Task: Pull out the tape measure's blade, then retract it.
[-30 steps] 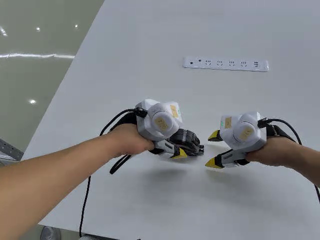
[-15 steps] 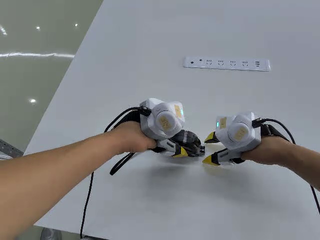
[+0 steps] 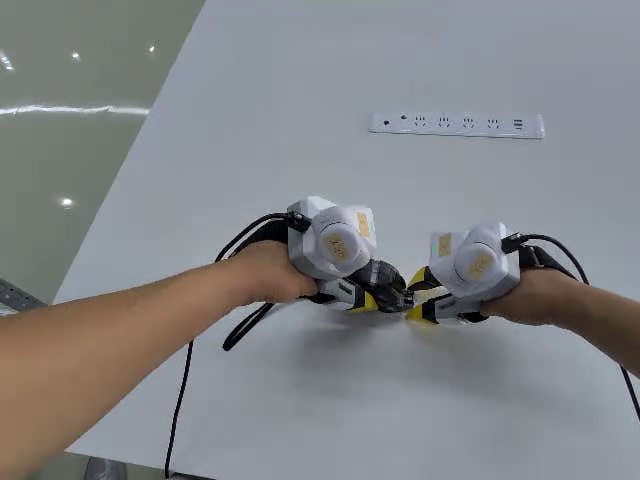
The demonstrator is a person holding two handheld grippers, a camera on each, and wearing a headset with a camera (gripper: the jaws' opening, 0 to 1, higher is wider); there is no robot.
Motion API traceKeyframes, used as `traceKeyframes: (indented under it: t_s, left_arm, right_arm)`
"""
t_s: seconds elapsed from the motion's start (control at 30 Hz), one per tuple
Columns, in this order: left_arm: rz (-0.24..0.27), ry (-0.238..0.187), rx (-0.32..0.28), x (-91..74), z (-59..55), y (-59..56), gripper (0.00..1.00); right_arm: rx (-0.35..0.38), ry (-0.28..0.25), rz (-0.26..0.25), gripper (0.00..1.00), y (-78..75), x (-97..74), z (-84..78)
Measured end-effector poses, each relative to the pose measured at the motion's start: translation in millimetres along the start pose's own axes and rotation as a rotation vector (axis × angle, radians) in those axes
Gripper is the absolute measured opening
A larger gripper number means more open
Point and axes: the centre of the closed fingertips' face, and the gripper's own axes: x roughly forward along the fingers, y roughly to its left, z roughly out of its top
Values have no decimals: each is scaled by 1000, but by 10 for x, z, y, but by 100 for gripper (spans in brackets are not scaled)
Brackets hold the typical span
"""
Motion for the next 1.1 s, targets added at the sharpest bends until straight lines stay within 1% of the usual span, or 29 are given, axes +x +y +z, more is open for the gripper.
traceKeyframes:
  t_s: [0.27,0.43,0.8,1.1]
  left_arm:
    - [-5,-5,6,7,-2,14,37]
    - [-15,-4,20,21,9,-11,35]
    - [-24,-8,19,31,6,-11,34]
    - [-26,-11,17,31,5,-11,33]
  right_arm:
    - [7,0,4,17,-4,7,3]
    - [2,-2,-2,14,-33,3,0]
    - [1,-3,6,13,-34,9,-4]
    - [9,-15,0,12,-37,6,-3]
